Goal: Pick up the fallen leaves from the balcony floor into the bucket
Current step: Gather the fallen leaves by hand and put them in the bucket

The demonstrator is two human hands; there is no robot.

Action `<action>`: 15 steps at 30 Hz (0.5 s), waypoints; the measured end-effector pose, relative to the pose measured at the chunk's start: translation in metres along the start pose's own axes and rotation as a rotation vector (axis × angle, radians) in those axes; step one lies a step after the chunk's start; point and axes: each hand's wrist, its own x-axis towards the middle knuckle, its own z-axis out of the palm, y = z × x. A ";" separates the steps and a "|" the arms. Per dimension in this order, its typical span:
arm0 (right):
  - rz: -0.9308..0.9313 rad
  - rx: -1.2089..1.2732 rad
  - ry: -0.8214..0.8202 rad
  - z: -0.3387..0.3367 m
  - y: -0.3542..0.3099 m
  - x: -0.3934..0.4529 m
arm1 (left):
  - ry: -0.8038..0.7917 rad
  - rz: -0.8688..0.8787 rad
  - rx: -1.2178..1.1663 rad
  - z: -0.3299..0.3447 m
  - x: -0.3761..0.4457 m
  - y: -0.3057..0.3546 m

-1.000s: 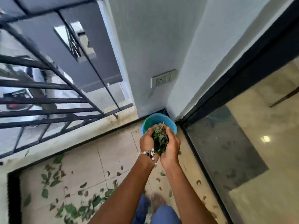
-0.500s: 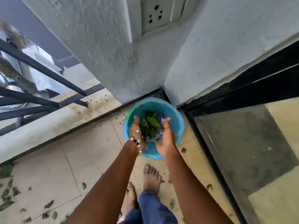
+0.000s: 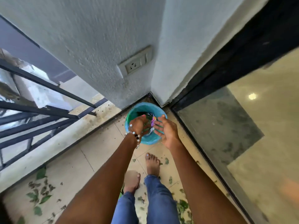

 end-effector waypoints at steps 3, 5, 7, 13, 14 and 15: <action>-0.085 0.015 0.029 -0.012 -0.023 -0.076 | -0.060 0.099 0.131 0.008 -0.071 0.016; -0.145 0.056 0.049 -0.020 -0.035 -0.127 | -0.095 0.165 0.251 0.010 -0.108 0.022; -0.215 0.084 0.089 -0.033 -0.042 -0.177 | -0.110 0.269 0.358 0.012 -0.148 0.026; -0.444 0.347 0.246 -0.095 -0.036 -0.328 | -0.318 0.550 0.603 0.047 -0.276 0.007; -0.481 0.394 0.290 -0.110 -0.030 -0.350 | -0.361 0.589 0.644 0.059 -0.299 -0.002; -0.516 0.430 0.331 -0.124 -0.024 -0.370 | -0.414 0.621 0.683 0.072 -0.316 -0.013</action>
